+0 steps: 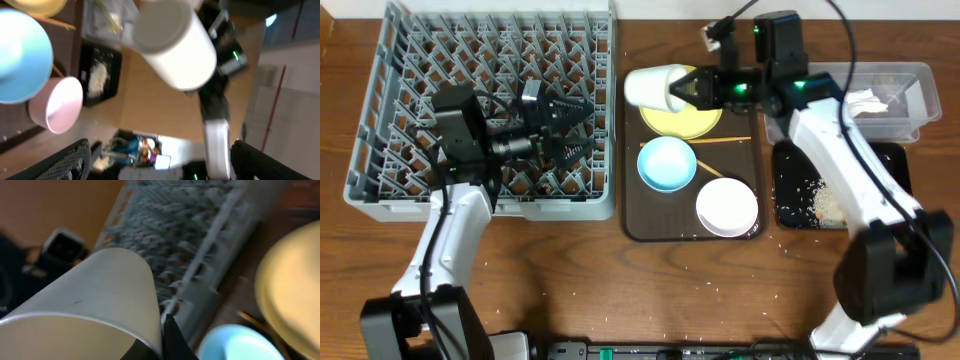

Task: Sort waste into correct bins and load items into the dishwasher
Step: 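Move the white cup left and hand it to the left gripper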

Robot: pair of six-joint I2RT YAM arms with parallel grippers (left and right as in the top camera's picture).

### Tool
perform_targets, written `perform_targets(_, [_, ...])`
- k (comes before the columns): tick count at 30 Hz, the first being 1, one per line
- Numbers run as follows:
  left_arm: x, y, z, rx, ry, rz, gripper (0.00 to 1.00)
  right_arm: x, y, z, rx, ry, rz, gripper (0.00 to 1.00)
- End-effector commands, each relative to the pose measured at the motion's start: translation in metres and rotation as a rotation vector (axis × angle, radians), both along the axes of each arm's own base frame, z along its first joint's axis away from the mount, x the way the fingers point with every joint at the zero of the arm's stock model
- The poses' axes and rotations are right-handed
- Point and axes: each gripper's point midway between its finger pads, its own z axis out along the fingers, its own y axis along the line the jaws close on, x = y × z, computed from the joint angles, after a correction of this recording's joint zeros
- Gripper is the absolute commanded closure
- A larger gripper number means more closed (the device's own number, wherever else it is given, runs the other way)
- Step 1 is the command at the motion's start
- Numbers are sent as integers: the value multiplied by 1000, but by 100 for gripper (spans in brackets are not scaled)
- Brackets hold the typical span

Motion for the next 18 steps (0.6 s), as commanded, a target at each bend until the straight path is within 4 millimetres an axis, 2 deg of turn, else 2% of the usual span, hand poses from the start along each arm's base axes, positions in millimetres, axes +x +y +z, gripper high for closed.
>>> perform_targets(1, [-13,-4,15,-36,-66,-97,10,-33,29,10,259,20,318,99])
perform_targets(7, [-12,-4,17,-27,-110,-98,10,-44,52,2,323,33,426,99])
perform_targets(14, [-12,-4,17,-16,-156,-100,9,-60,75,17,364,-1,516,99])
perform_targets(18, [-10,-4,16,-11,-155,-91,9,-76,92,14,364,19,564,99])
